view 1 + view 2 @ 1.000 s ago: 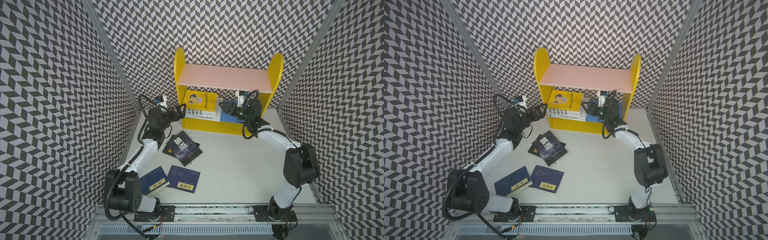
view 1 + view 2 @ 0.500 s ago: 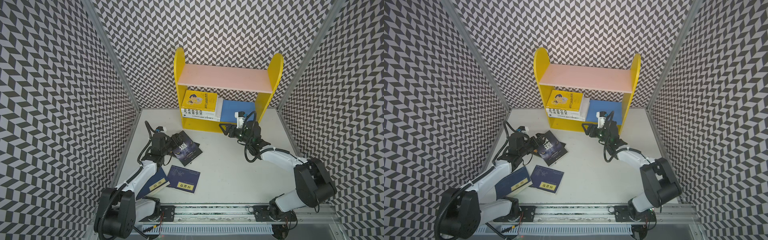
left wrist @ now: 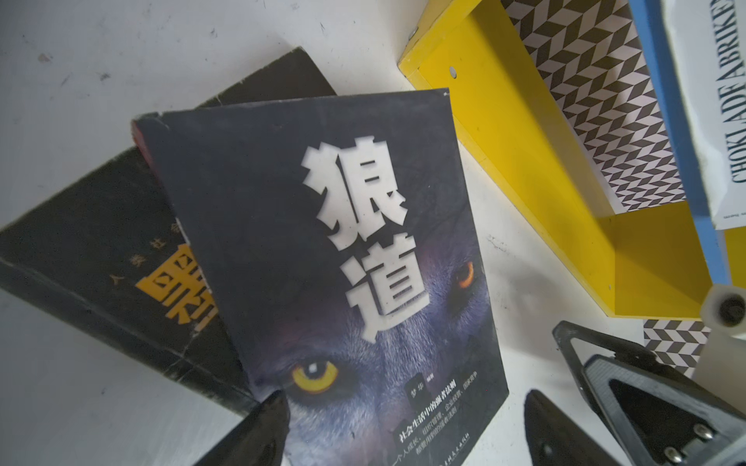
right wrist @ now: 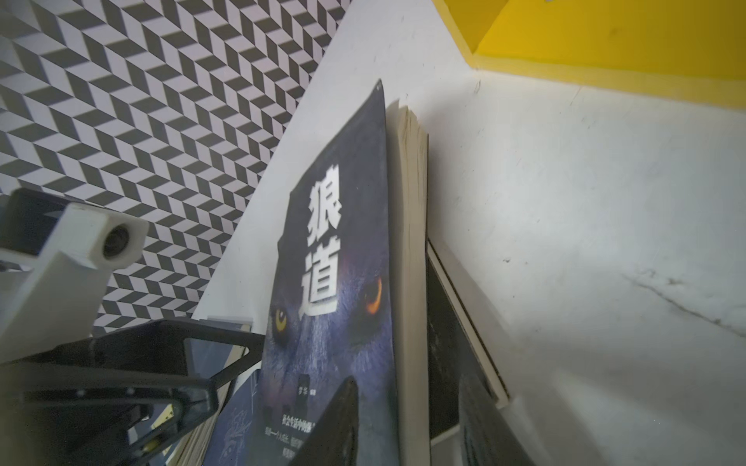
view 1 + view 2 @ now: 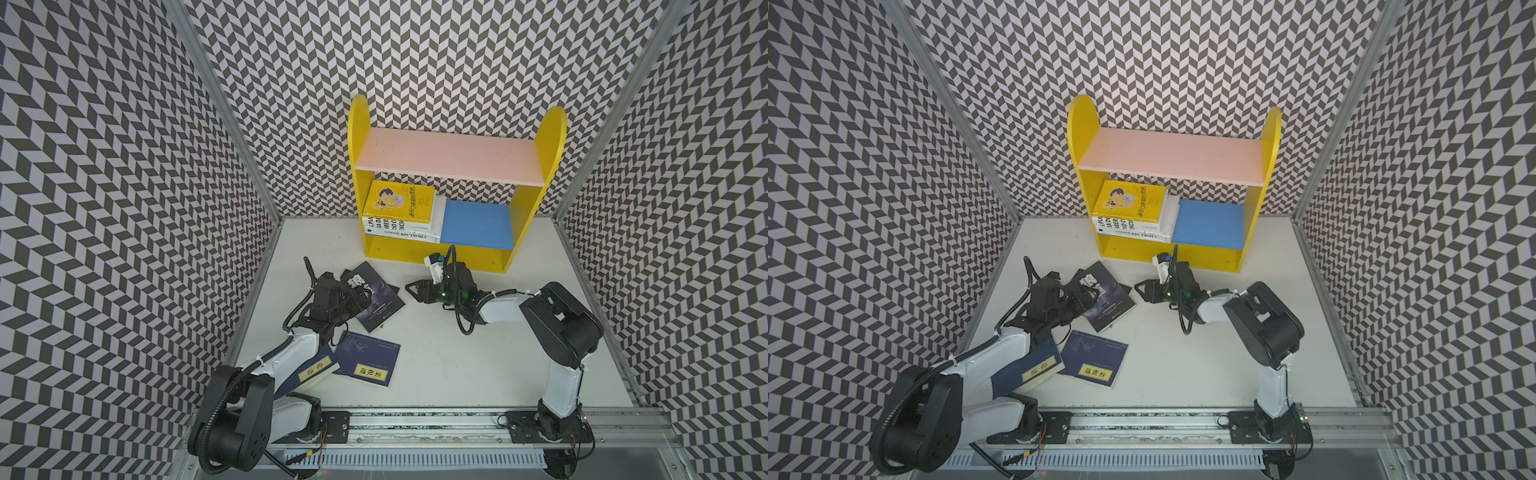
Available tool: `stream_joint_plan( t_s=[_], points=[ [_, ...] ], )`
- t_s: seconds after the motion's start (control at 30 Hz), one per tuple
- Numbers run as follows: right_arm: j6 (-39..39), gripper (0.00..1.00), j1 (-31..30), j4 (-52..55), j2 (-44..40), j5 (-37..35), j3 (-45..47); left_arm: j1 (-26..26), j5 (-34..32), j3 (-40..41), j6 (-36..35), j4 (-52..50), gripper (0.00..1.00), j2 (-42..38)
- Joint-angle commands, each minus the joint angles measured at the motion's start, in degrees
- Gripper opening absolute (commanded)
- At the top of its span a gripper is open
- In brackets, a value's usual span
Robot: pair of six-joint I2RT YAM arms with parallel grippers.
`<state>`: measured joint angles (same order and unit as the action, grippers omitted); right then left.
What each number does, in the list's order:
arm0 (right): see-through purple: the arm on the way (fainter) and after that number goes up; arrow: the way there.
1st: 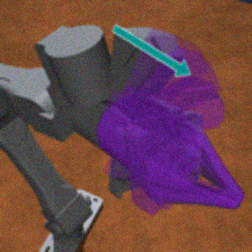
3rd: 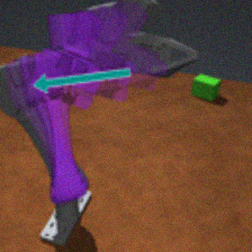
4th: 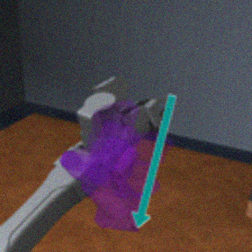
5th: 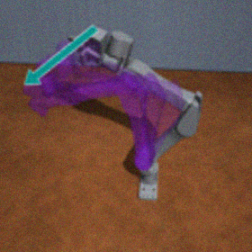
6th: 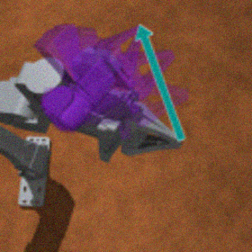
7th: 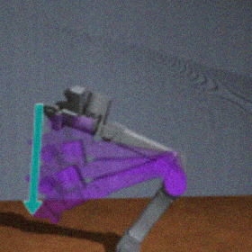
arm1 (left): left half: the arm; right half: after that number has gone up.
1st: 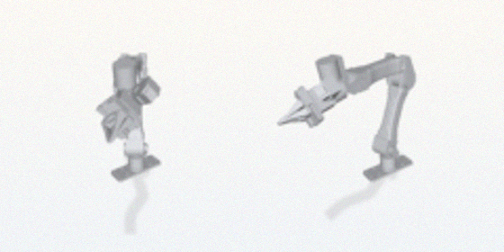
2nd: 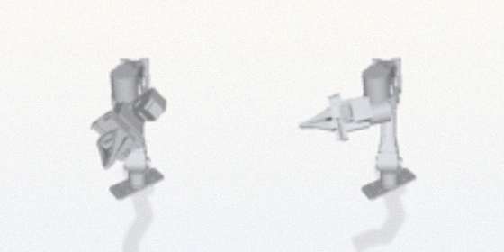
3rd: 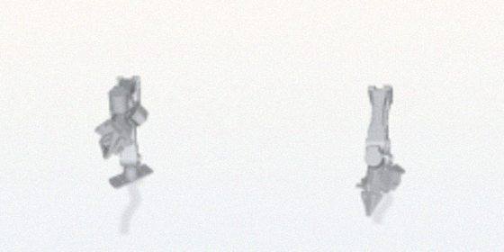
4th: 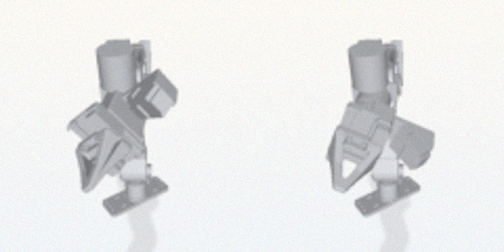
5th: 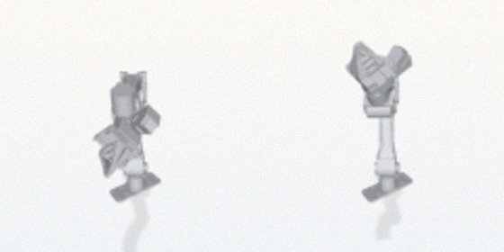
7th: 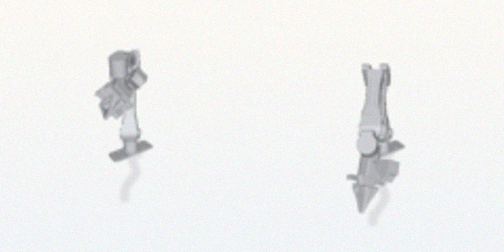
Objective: Stacking books/files
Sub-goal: Pick up the book from the book.
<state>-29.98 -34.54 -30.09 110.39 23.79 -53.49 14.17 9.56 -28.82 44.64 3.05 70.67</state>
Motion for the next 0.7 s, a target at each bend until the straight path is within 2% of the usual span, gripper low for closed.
stream_joint_plan(
  t_s=[0.0, 0.2, 0.4, 0.67],
  points=[
    [2.8, 0.53, -0.8, -3.2, 2.0, 2.9, -3.6, 0.6, -2.3, 0.6, -0.6, -2.5, 0.91, 0.0],
    [4.5, 0.45, -2.0, 0.7, 7.5, 4.5, -9.2, 1.4, -2.4, 3.0, 0.3, -2.3, 0.85, -1.8],
    [6.1, 0.40, -3.4, 7.1, 12.1, 5.4, -14.8, 1.9, -3.0, 3.5, 0.6, -1.5, 0.85, 0.6],
    [7.6, 0.35, -5.2, 12.4, 16.7, 7.0, -19.6, 2.0, 6.8, 5.1, 1.9, 10.9, 0.79, 4.5]
  ],
)
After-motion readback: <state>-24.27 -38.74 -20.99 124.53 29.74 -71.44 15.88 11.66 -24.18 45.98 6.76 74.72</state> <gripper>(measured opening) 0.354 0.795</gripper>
